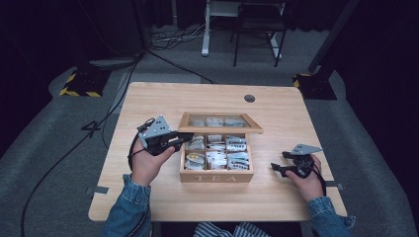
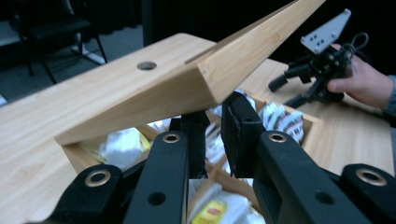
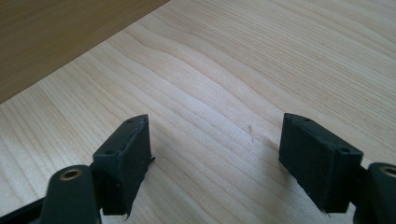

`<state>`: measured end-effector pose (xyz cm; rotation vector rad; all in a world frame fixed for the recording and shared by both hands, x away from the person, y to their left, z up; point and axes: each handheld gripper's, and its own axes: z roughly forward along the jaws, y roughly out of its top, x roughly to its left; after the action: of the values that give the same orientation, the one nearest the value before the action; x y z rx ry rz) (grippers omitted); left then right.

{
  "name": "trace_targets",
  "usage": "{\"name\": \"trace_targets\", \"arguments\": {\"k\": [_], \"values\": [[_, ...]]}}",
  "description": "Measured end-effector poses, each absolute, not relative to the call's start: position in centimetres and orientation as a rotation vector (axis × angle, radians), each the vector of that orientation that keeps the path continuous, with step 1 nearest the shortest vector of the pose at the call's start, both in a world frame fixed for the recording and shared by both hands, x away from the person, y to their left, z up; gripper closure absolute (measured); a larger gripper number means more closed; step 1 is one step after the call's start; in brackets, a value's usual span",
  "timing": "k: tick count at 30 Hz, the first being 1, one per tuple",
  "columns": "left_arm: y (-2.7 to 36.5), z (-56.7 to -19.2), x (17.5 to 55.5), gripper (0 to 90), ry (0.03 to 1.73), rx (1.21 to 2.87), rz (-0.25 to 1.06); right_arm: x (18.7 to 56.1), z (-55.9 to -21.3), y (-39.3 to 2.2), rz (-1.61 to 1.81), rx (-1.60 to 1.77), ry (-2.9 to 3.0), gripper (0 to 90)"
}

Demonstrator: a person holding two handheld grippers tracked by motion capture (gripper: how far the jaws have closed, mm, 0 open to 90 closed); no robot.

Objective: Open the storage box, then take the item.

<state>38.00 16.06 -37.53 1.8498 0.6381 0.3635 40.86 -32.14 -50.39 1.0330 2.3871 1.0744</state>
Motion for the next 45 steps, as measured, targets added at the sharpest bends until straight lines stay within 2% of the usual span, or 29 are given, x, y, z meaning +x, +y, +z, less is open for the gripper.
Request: {"name": "trace_targets", "arguments": {"k": [30, 33, 35, 40, 45], "values": [[15.5, -37.2, 39.1, 79.7, 0.641, 1.823, 0.377, 40.6, -50.4, -32.1, 1.063, 1.055, 2.369, 27.3], [15.4, -37.2, 39.1, 79.9, 0.641, 1.822, 0.381, 40.2, -50.3, -32.0, 1.056, 1.093, 2.344, 31.1], [15.4, -37.2, 39.2, 80.0, 0.638, 1.820, 0.387, 40.0, -50.3, -32.1, 1.060, 1.111, 2.324, 37.8], [15.2, -37.5, 39.2, 81.5, 0.643, 1.820, 0.382, 40.0, -49.4, -32.1, 0.998, 1.153, 2.358, 47.5], [14.9, -37.6, 39.0, 81.8, 0.638, 1.833, 0.386, 40.0, -48.6, -31.9, 1.058, 1.161, 2.354, 45.9]]}}
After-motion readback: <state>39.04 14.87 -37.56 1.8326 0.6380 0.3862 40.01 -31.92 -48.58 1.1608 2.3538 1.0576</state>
